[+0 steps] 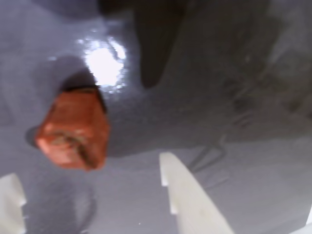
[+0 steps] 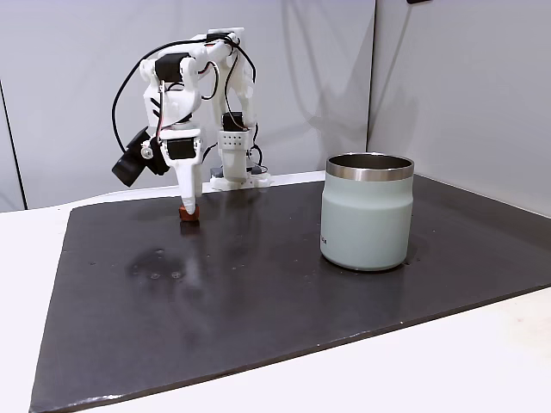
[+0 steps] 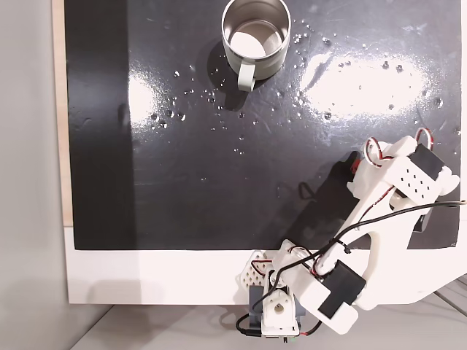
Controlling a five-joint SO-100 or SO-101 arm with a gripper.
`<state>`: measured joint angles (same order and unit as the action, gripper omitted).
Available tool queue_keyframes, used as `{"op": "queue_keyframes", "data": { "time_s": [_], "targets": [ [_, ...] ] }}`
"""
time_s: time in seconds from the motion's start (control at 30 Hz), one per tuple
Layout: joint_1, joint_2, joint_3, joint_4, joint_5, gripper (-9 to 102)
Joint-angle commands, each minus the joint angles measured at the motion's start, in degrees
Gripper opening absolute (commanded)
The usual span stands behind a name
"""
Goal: Grasp a cube and put it in the cup.
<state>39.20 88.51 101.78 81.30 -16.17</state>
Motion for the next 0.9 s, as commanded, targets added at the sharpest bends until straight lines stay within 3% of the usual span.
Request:
{"op": "queue_keyframes", "data": {
  "time_s": [0.0,0.87],
  "targets": [
    [-0.53,0.35,1.14,-1.85,0.09,32],
    [3.16,5.89,9.58,-4.13,-6.15,30]
  ]
}}
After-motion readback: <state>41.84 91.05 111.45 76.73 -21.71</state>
